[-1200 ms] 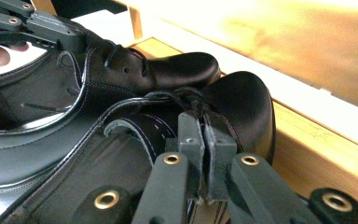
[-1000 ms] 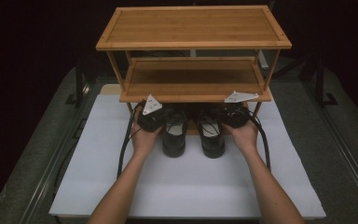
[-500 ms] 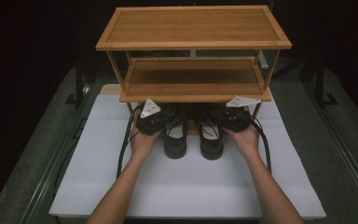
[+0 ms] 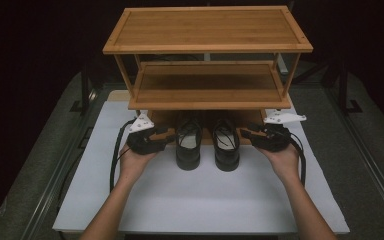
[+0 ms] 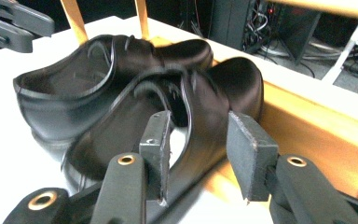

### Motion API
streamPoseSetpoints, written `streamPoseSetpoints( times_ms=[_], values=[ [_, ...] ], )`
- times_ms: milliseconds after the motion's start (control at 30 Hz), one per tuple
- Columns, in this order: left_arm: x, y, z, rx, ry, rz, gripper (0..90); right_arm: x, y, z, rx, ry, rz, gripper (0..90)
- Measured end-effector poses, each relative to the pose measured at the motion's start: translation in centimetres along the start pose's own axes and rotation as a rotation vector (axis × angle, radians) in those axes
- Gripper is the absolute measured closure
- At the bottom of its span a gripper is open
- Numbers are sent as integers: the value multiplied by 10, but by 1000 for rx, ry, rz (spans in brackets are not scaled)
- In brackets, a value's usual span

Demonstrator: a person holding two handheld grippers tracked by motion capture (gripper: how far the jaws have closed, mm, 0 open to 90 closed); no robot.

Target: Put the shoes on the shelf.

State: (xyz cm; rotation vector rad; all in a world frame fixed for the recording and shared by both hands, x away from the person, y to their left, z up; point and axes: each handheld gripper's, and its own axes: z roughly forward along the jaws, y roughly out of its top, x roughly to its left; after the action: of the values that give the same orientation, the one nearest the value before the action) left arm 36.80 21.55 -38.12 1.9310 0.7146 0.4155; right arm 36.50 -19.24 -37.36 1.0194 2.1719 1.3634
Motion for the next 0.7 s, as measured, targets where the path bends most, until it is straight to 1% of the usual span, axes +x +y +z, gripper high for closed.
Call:
streamPoseSetpoints(
  times_ms=[33,67,133,167,200,233,267,300,333,367,400,433,467,500,533,567,600,633,667,700],
  values=[
    [-2,-5,-3,15,2,1,531,0,-4,-3,3,-4,4,595],
    [-4,-13,-6,35,-1,3,534,0,-13,-9,6,-7,8,595],
    [-6,-23,-6,64,-4,5,539,0,-22,-12,16,-8,21,596],
    [-8,-27,-6,80,-1,12,543,0,-28,-13,23,-10,25,596],
    [-9,-32,-5,89,0,8,550,-1,-33,-13,30,-7,35,602],
    [-9,-32,-5,89,0,8,550,-1,-39,-13,38,-4,40,604],
    [-9,-37,-4,101,-9,5,547,-1,-44,-12,46,7,41,604],
    [-12,-44,1,131,-18,10,542,0,-49,-10,60,16,41,604],
    [-14,-47,3,143,-22,17,529,0,-53,-7,78,24,36,603],
    [-16,-49,6,149,-26,25,515,1,-57,-5,97,36,38,587],
    [-16,-49,6,149,-26,25,501,1,-57,-5,97,36,38,587],
    [-18,-50,8,157,-36,36,501,1,-61,-2,113,55,43,565],
    [-20,-51,12,161,-52,37,473,2,-66,1,134,76,43,517],
    [-22,-51,14,162,-61,36,453,3,-68,3,141,90,48,482],
    [-23,-52,16,166,-61,41,419,4,-70,5,152,108,52,440],
    [-24,-52,17,167,-68,38,372,5,-72,7,161,124,51,413],
    [-24,-52,17,167,-68,38,339,5,-72,7,161,124,51,413],
    [-25,-52,19,169,-73,42,339,6,-73,9,172,137,47,384],
    [-27,-52,22,170,-77,39,261,10,-75,14,196,156,42,311],
    [-27,-52,22,170,-77,39,245,12,-75,17,202,162,39,292]
  ],
)
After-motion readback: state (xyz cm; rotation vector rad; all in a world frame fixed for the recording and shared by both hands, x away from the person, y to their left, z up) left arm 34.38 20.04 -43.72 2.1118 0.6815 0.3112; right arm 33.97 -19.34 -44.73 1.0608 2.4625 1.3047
